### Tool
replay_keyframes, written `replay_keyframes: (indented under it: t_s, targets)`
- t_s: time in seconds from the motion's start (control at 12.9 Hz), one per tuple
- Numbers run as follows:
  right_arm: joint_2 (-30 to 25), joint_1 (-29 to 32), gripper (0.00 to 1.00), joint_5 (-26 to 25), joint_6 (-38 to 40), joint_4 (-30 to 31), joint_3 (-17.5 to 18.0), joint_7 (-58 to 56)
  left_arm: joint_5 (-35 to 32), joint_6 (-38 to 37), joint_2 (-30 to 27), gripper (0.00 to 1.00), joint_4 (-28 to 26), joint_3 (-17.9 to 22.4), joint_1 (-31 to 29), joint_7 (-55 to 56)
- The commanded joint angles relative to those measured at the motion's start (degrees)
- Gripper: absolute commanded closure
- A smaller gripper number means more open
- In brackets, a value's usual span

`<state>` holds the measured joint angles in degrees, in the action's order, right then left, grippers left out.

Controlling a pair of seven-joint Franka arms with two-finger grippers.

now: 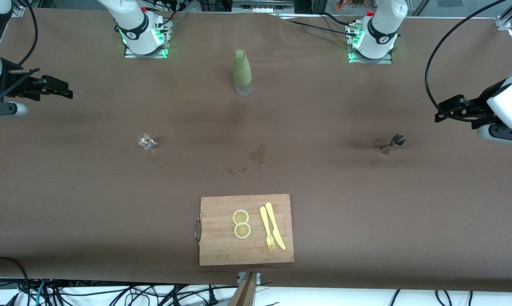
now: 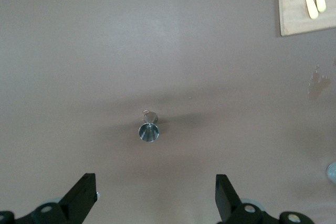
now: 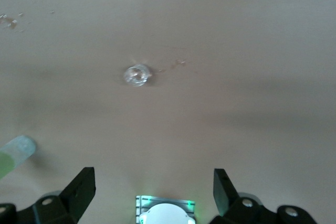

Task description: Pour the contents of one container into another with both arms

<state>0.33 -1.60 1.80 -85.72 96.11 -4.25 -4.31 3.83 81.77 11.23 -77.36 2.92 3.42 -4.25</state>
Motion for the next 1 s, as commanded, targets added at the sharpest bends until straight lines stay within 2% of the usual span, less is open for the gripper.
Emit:
replay_keyframes:
  t_s: [0.0, 0.23, 0.77, 0.93]
  targets:
    - [-1.7, 0.0, 0.00, -2.1, -3.3, 2.2, -0.9, 1.9, -1.1, -2.3, -0.9, 0.00, 0.5, 0.1, -0.2, 3.9]
    - [-1.9, 0.0, 0.00, -2.3, -7.6, 1.4, -1.2, 2.1, -1.0, -2.4, -0.9, 0.00, 0.5, -1.0, -0.2, 6.2]
    - [-2.0, 0.3, 0.00, -1.8, -5.9, 0.7, -1.6, 2.9, -0.8, -2.3, -0.3, 0.00, 0.8, -1.0, 0.1, 6.4]
    - [-2.0, 0.2, 0.00, -1.9, -5.6, 0.7, -1.4, 2.8, 1.1, -2.3, -0.3, 0.00, 0.8, -0.8, -0.4, 6.1]
